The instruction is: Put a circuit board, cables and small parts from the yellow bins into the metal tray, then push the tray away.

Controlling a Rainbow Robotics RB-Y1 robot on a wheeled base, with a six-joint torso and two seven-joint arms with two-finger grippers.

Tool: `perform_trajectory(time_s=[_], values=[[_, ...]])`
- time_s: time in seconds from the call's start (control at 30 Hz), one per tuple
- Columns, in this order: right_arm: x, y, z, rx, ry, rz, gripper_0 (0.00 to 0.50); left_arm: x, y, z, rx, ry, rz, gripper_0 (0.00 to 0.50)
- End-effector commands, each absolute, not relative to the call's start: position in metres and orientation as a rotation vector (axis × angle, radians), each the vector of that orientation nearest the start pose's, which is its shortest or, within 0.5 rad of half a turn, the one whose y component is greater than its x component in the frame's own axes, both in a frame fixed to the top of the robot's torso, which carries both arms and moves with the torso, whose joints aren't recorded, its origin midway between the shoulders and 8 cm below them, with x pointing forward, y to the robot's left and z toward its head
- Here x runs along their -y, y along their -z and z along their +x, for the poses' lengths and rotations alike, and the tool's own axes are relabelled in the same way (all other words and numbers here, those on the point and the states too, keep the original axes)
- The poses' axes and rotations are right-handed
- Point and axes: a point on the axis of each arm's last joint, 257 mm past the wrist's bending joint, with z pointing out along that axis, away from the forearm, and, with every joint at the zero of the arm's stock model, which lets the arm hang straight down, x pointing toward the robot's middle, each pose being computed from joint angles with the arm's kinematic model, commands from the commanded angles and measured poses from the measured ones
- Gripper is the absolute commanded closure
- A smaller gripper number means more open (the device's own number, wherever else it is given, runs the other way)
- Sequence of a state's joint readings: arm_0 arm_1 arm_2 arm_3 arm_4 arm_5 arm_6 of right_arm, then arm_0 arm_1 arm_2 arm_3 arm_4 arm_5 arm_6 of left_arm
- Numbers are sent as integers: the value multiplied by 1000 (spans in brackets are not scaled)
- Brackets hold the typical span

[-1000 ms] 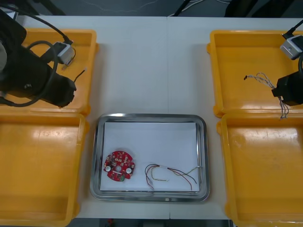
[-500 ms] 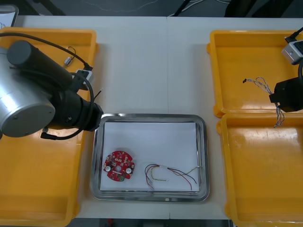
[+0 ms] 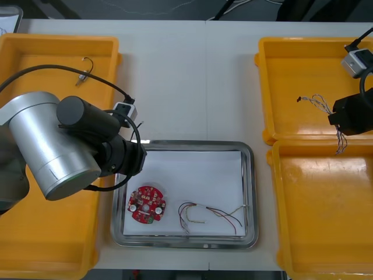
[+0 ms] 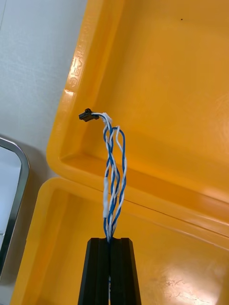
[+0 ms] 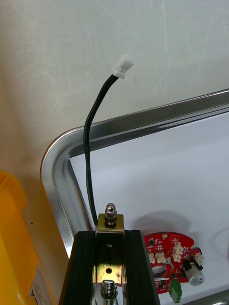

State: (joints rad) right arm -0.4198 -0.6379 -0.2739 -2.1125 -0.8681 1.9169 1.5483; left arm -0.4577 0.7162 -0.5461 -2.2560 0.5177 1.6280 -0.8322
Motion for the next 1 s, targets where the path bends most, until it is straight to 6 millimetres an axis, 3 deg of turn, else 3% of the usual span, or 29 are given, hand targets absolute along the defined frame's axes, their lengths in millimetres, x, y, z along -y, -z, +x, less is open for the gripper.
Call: perform_trajectory(time_s=[0.03, 0.43, 1.0], values=[[294, 98, 441, -2469, -65, -453, 500, -130, 223, 405, -2512, 111, 252, 500], [295, 98, 440, -2467, -62, -464, 500, -119, 254, 413, -2509, 117, 239, 500], [297, 99, 441, -2470, -44, -460, 500, -116, 280, 410, -2537, 109, 239, 500]])
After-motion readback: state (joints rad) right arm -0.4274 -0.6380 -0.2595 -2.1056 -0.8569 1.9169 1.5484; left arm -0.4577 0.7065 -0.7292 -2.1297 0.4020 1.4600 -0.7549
